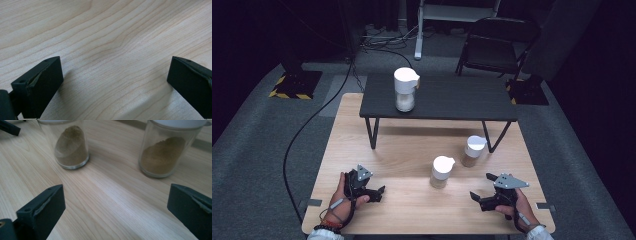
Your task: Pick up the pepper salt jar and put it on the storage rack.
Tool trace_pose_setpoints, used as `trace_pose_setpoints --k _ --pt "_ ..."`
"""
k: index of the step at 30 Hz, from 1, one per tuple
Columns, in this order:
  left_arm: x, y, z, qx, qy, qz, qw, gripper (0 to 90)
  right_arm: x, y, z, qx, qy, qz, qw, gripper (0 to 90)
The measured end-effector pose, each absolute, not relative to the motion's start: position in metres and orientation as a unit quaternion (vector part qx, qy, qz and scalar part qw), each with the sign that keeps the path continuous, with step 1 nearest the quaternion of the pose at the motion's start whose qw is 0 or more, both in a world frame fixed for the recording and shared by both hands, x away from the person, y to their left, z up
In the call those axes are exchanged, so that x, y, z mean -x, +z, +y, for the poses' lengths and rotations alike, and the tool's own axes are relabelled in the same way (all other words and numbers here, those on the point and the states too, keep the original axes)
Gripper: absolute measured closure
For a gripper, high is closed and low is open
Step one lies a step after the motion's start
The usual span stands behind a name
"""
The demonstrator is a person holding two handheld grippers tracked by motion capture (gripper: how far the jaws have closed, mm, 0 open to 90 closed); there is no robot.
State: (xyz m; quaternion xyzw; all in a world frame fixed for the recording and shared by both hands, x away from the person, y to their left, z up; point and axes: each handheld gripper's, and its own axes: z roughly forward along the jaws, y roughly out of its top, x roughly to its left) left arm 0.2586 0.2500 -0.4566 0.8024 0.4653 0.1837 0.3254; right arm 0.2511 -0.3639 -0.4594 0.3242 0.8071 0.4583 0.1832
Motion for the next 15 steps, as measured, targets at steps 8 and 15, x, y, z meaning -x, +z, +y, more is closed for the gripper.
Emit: trace_pose_setpoints --k 8,15 --pt "-0.259 -0.457 0.25 -0.803 0.184 0.465 0.325 0.2 -0.254 -0.46 -0.349 -0.317 0.467 0.806 0.178 1.8" --pt "-0.259 -0.457 0.25 -0.803 0.184 0.465 0.325 0.2 -0.258 -0.461 -0.332 -0.31 0.477 0.803 0.176 2.0"
